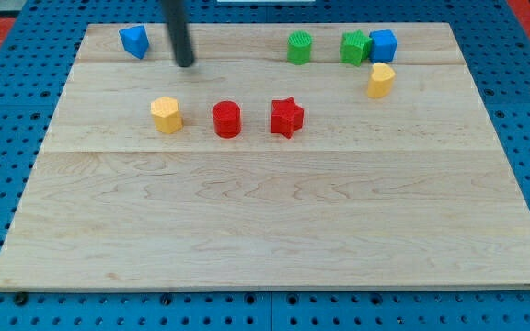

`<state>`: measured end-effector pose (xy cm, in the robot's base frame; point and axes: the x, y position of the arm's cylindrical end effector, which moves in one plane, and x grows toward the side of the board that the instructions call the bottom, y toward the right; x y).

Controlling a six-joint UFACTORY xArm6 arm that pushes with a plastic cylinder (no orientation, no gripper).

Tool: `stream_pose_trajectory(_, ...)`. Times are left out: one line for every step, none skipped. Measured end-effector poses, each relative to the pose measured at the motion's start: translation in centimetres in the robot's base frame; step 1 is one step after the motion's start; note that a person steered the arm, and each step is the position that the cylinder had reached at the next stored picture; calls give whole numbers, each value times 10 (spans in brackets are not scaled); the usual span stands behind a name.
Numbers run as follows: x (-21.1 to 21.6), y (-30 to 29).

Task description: Move the red circle diagonally to the right side of the yellow hexagon

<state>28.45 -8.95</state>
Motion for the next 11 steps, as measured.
stream_pose_trajectory(48, 48)
stream_pose_trajectory(86, 72)
stream_pose_trajectory(93, 80)
stream_pose_trajectory(133, 59)
stream_pose_trajectory(142, 42)
stream_pose_trajectory(108, 22)
stream_pose_trajectory(105, 43)
stream_pose_trajectory(105, 43)
stream_pose_trajectory(105, 43)
stream_pose_trajectory(113, 70)
stream_pose_trajectory(127, 43)
